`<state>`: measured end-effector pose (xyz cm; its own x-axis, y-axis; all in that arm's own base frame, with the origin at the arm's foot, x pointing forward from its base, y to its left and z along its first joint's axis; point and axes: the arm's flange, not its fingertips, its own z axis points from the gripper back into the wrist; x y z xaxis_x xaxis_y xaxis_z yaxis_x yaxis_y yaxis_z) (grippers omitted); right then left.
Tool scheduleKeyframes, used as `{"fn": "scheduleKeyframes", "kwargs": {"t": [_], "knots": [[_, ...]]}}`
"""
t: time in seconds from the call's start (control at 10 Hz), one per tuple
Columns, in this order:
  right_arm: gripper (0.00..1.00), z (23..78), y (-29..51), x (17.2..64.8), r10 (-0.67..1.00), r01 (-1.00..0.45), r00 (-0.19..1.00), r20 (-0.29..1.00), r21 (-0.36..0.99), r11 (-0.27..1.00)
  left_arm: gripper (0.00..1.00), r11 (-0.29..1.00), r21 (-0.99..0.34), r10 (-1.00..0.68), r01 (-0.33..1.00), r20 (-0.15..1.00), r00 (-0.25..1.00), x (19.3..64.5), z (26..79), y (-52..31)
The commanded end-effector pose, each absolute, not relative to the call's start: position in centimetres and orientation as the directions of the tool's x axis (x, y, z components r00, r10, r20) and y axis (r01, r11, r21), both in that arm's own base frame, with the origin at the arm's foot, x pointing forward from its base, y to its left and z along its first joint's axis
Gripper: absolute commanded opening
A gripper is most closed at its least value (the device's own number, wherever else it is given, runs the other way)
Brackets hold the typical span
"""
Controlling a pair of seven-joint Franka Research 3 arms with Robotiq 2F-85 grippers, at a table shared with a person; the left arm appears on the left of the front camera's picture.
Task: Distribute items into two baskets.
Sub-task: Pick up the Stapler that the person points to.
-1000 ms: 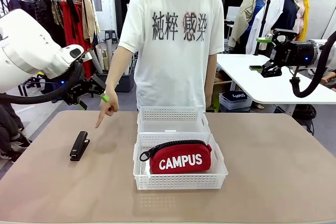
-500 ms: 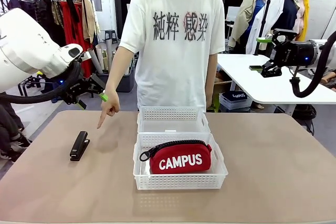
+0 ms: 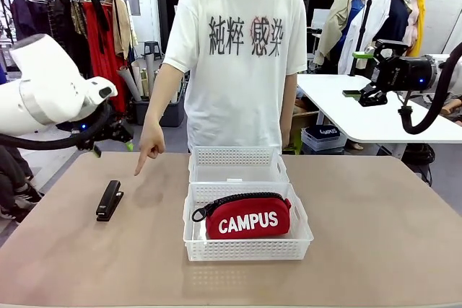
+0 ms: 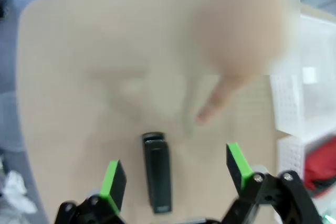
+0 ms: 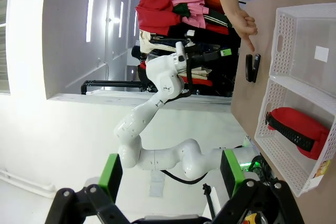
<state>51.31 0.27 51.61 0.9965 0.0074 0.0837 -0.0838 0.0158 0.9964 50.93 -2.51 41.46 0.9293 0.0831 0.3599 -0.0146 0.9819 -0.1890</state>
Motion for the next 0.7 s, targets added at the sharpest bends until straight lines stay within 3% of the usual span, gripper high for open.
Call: {"fn": "scheduleKeyframes", "kwargs": {"t": [0.0,0.2,0.6], "knots": [[1.0,51.8,0.2,51.3,0.008,-0.088,0.996,0.088,0.996,0.019,1.0,0.983,-0.12,0.162,-0.139,0.201,0.966,51.5,40.2,-2.8],[1.0,51.8,0.2,51.3,0.008,-0.088,0.996,0.088,0.996,0.019,1.0,0.983,-0.091,0.172,-0.161,0.129,0.977,51.8,38.3,-2.3],[1.0,51.8,0.2,51.3,0.008,-0.088,0.996,0.088,0.996,0.019,1.0,0.987,-0.117,0.123,-0.111,0.107,0.987,52.2,35.5,-2.5]]}}
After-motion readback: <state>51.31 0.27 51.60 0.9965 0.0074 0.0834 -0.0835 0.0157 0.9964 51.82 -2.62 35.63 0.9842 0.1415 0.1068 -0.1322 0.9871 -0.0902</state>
